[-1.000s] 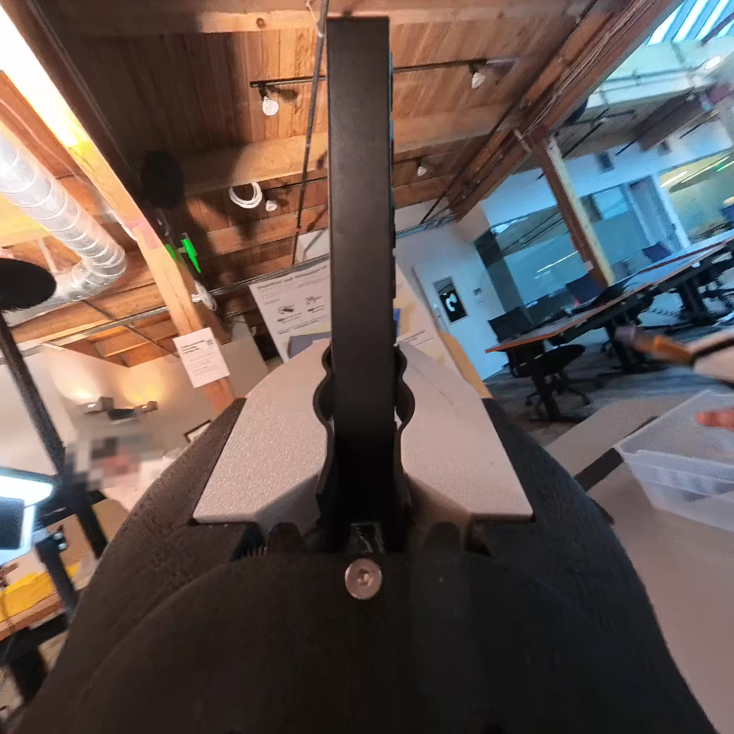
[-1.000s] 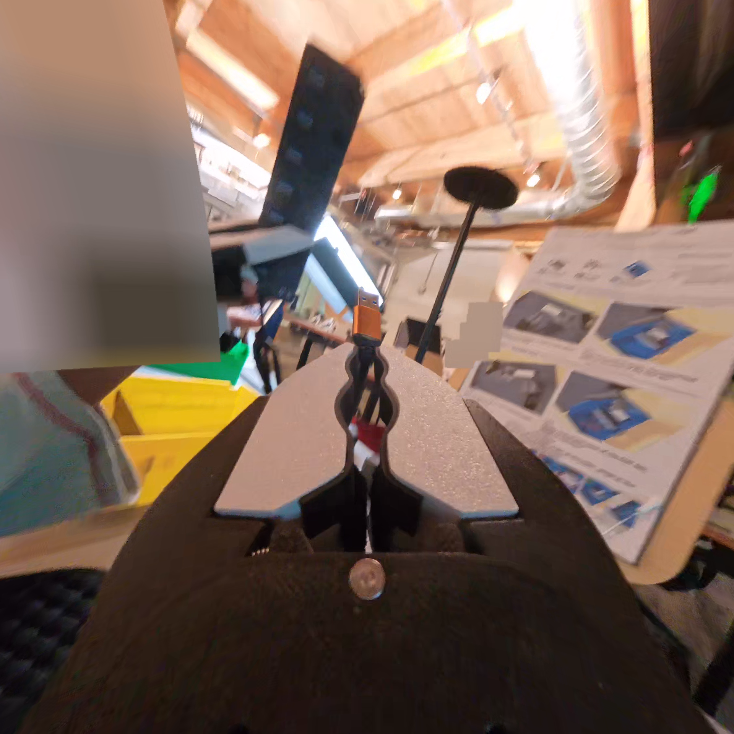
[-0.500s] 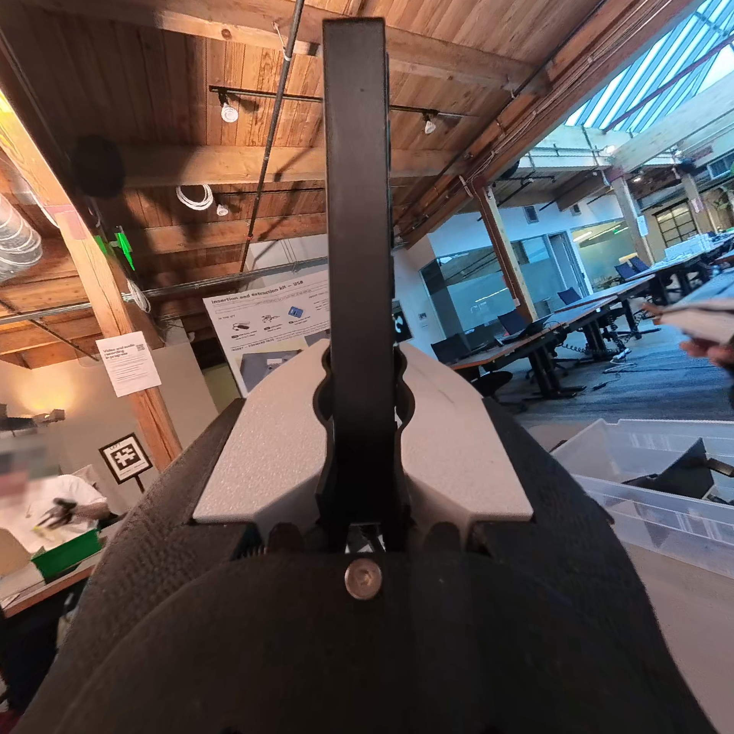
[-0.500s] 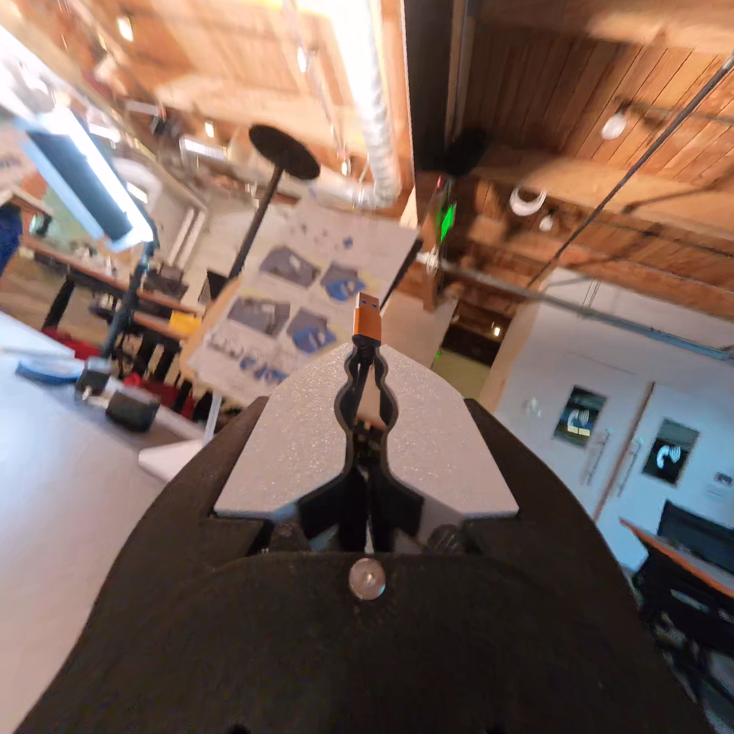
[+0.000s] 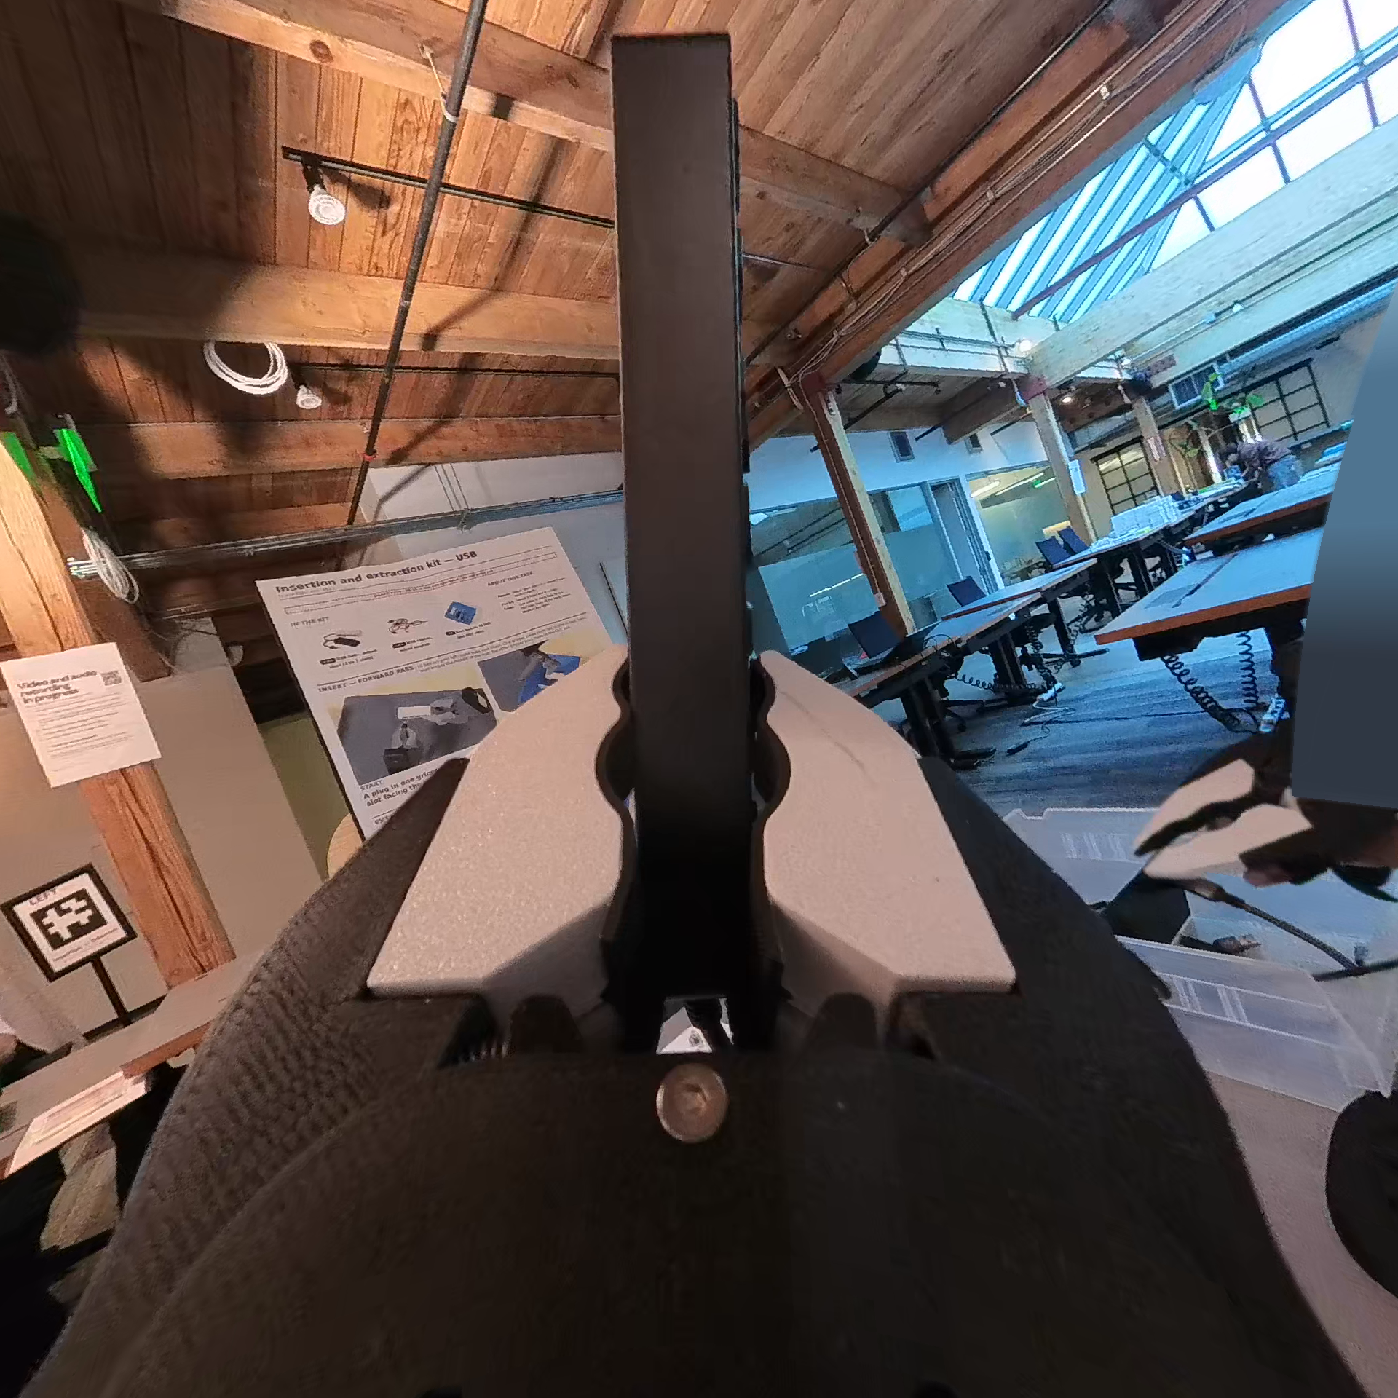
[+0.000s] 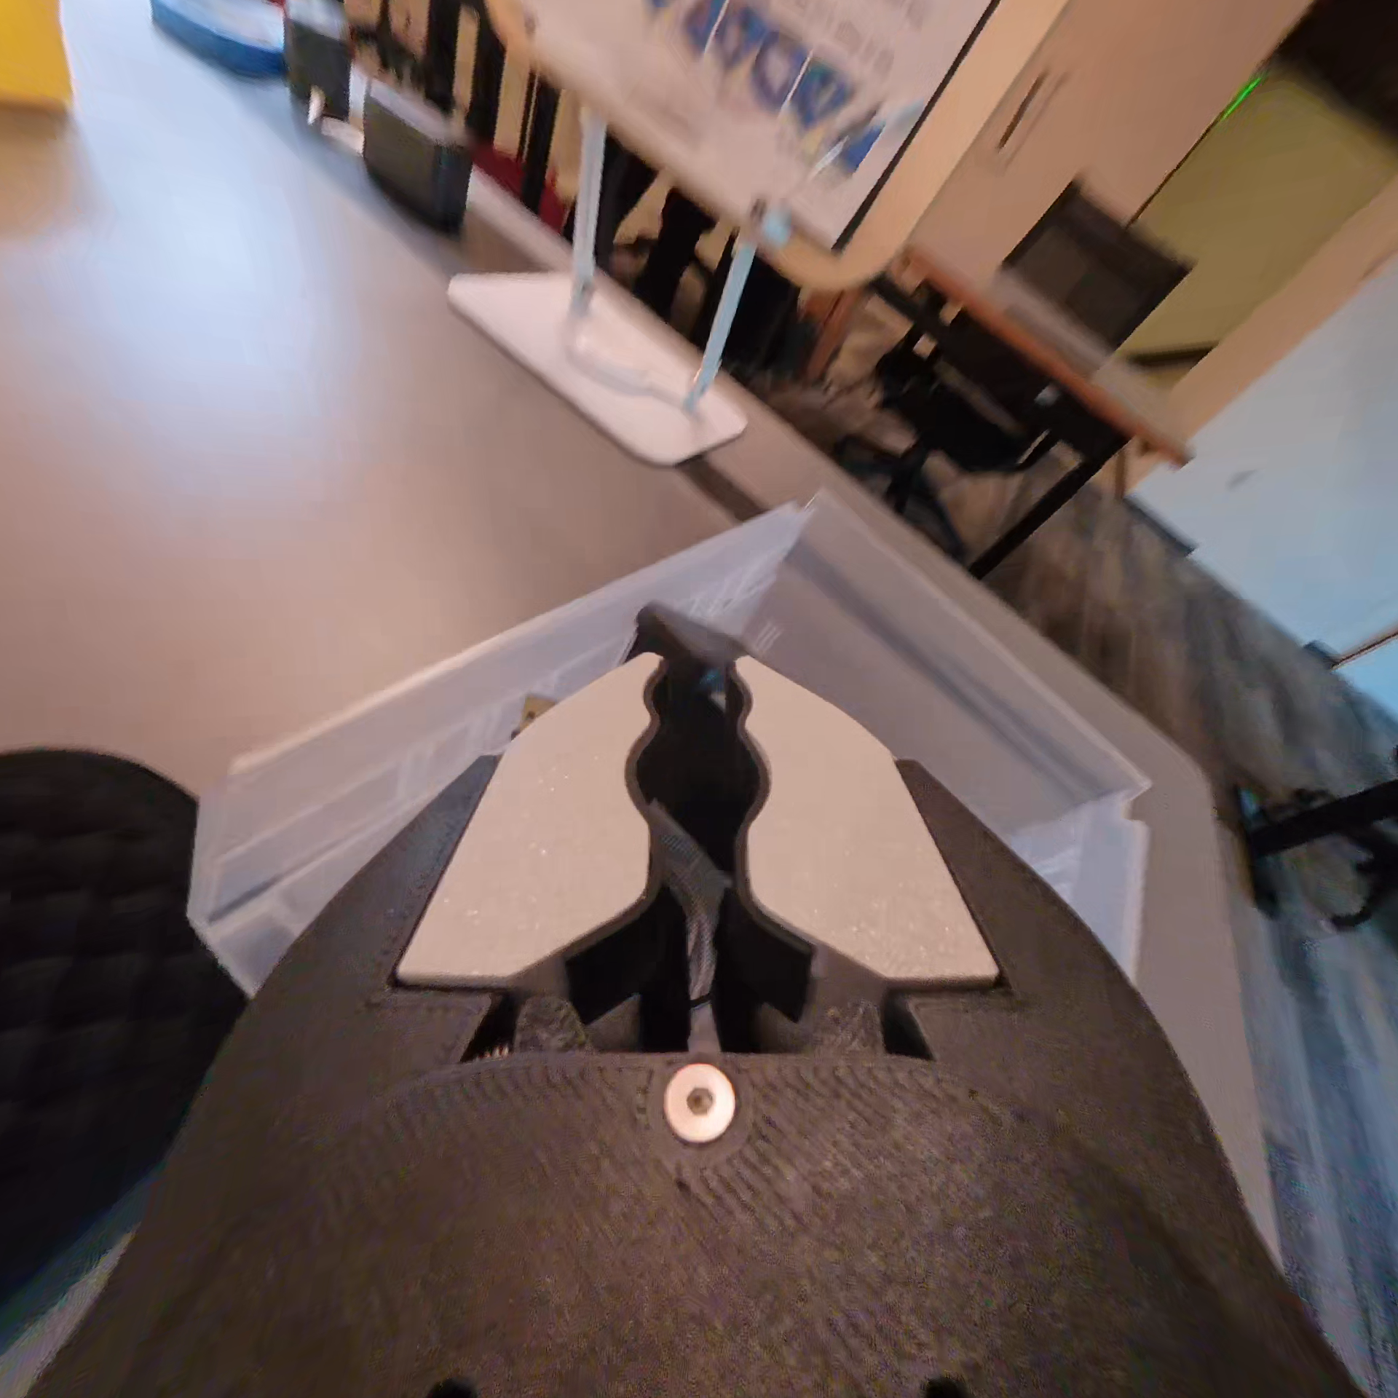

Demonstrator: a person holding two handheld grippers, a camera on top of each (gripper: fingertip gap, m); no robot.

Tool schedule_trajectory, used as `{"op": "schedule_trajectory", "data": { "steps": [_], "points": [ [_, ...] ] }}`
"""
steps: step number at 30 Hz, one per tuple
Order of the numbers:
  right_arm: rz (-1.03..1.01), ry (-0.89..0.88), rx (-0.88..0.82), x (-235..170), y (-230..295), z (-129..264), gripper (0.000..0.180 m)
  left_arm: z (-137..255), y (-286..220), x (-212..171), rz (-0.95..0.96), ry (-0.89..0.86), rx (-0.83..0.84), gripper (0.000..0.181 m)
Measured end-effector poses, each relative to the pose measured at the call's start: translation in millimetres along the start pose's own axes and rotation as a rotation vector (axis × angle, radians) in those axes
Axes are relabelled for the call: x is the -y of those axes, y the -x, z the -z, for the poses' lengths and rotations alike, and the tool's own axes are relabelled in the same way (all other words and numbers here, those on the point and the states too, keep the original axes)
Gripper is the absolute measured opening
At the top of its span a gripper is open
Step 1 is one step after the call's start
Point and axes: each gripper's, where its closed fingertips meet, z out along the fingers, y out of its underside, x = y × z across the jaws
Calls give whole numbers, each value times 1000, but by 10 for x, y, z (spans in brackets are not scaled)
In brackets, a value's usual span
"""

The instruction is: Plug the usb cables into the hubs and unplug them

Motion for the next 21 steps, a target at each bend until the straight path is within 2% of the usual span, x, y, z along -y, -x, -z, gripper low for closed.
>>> {"op": "schedule_trajectory", "data": {
  "steps": [4,8,10,12,14,15,17,19,21],
  "points": [
    [58,154,-3,-144,42,37,25,-11,-14,-15,5,6,-10,27],
    [80,128,-67,110,12,386,37,-8,-13,-18,1,10,-9,27],
    [108,36,-112,355,1,617,42,-6,-15,-24,1,15,-12,27],
    [121,-167,-152,692,-15,852,42,-9,-21,-34,-1,22,-16,27],
    [79,-377,-143,943,9,1123,38,-11,-35,-44,-5,29,-22,27],
    [48,-419,-113,965,53,1232,33,-10,-46,-44,-8,32,-25,27],
    [14,-311,-5,745,249,1322,32,-7,-63,-44,-18,39,-30,27],
    [37,-45,95,259,510,1343,34,-3,-61,-33,-21,36,-28,27],
    [59,245,110,-302,650,1417,39,-3,-58,-34,-11,32,-28,27]
  ]
}}
